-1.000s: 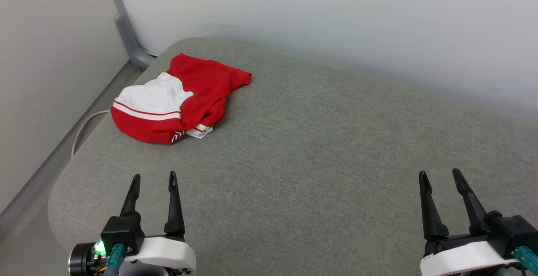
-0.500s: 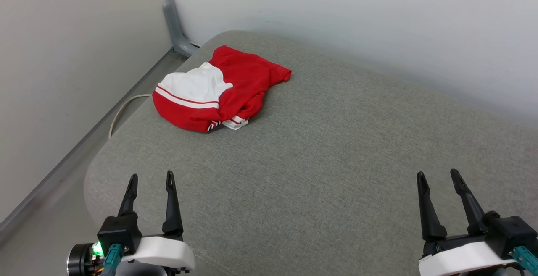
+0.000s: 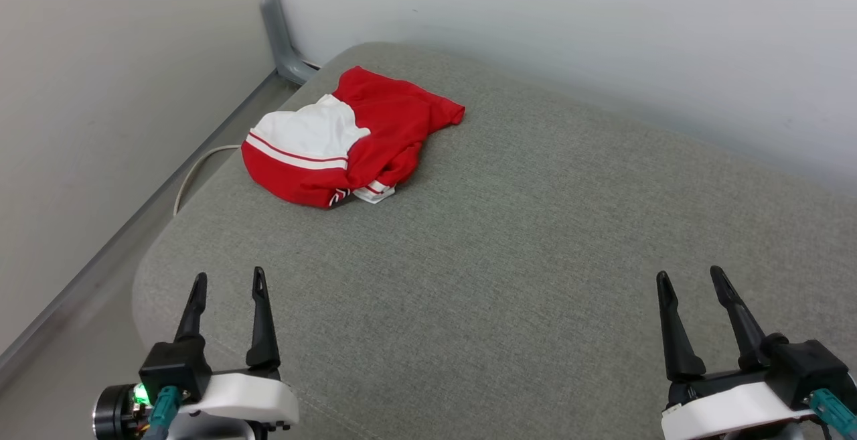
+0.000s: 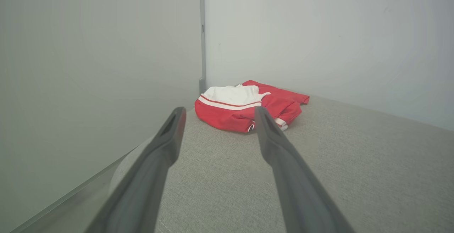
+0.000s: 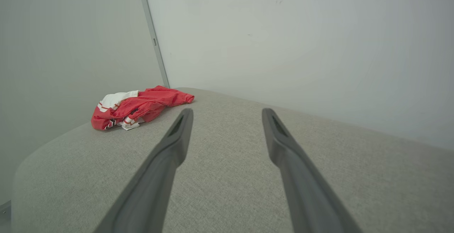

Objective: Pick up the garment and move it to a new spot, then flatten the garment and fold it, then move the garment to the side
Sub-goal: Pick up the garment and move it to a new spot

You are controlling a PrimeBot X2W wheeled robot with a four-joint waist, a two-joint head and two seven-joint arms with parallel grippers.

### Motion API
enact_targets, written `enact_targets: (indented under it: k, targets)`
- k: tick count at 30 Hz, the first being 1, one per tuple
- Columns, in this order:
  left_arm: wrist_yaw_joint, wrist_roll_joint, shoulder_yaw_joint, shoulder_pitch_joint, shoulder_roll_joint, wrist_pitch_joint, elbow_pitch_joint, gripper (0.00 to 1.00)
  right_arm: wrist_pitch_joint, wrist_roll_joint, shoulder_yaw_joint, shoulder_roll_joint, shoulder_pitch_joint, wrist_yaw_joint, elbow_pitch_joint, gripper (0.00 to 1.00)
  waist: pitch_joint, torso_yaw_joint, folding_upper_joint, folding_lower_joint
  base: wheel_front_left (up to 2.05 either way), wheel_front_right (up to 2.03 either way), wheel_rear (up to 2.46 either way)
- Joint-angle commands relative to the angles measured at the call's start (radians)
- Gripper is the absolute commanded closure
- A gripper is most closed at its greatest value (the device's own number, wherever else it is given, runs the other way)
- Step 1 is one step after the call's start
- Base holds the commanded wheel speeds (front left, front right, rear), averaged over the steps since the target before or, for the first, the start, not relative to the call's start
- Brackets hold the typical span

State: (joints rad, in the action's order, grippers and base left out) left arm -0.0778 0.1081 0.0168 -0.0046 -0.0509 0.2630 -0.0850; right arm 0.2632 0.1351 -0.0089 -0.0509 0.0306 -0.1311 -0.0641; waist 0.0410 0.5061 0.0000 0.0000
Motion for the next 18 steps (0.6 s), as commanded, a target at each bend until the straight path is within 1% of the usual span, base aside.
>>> enact_targets:
  k: [1,2,3,6,8,10,12,13,15,17,18]
  targets:
    - [0.013,0.001,-0.019,-0.024,0.000,0.003,0.010,0.00,0.002,-0.009,0.001,0.001,-0.015,0.001,0.006,0.00,0.014,-0.018,0.0000,0.0000,0.00,0.00,0.00]
    - [0.013,0.001,-0.019,-0.024,0.000,0.003,0.010,0.00,0.002,-0.009,0.001,0.001,-0.015,0.001,0.006,0.00,0.014,-0.018,0.0000,0.0000,0.00,0.00,0.00]
    - [0.032,-0.009,-0.035,-0.045,0.000,0.003,0.013,0.00,0.002,-0.016,-0.001,0.001,-0.020,0.001,0.009,0.00,0.026,-0.032,0.0000,0.0000,0.00,0.00,0.00]
    - [0.061,-0.009,-0.077,-0.101,-0.016,0.003,0.015,0.00,0.002,-0.029,0.000,0.001,-0.034,0.001,0.015,0.00,0.054,-0.056,0.0000,0.0000,0.00,0.00,0.00]
    - [0.078,0.013,-0.113,-0.143,-0.014,0.003,0.022,0.00,0.002,-0.040,0.000,0.001,-0.043,0.001,0.019,0.00,0.078,-0.077,0.0000,0.0000,0.00,0.00,0.00]
    - [0.095,0.003,-0.138,-0.197,-0.031,0.003,0.026,0.00,0.002,-0.053,-0.009,0.001,-0.057,0.001,0.026,0.00,0.106,-0.096,0.0000,0.0000,0.00,0.00,0.00]
    - [0.102,0.011,-0.154,-0.226,-0.032,0.003,0.026,0.00,0.002,-0.062,-0.011,0.001,-0.065,0.001,0.031,0.00,0.122,-0.105,0.0000,0.0000,0.00,0.00,0.00]
    - [0.113,0.025,-0.177,-0.255,-0.036,0.003,0.025,0.00,0.002,-0.071,-0.011,0.001,-0.074,0.001,0.037,0.00,0.140,-0.116,0.0000,0.0000,0.00,0.00,0.00]
    - [0.133,0.035,-0.209,-0.316,-0.057,0.003,0.020,0.00,0.002,-0.090,-0.019,0.001,-0.091,0.001,0.048,0.00,0.176,-0.133,0.0000,0.0000,0.00,0.00,0.00]
    - [0.153,0.062,-0.241,-0.382,-0.063,0.003,0.011,0.00,0.002,-0.105,-0.024,0.001,-0.108,0.001,0.059,0.00,0.213,-0.150,0.0000,0.0000,0.00,0.00,0.00]
    - [0.164,0.061,-0.244,-0.410,-0.080,0.003,-0.003,0.00,0.002,-0.113,-0.029,0.001,-0.118,0.001,0.063,0.00,0.229,-0.157,0.0000,0.0000,0.00,0.00,0.00]
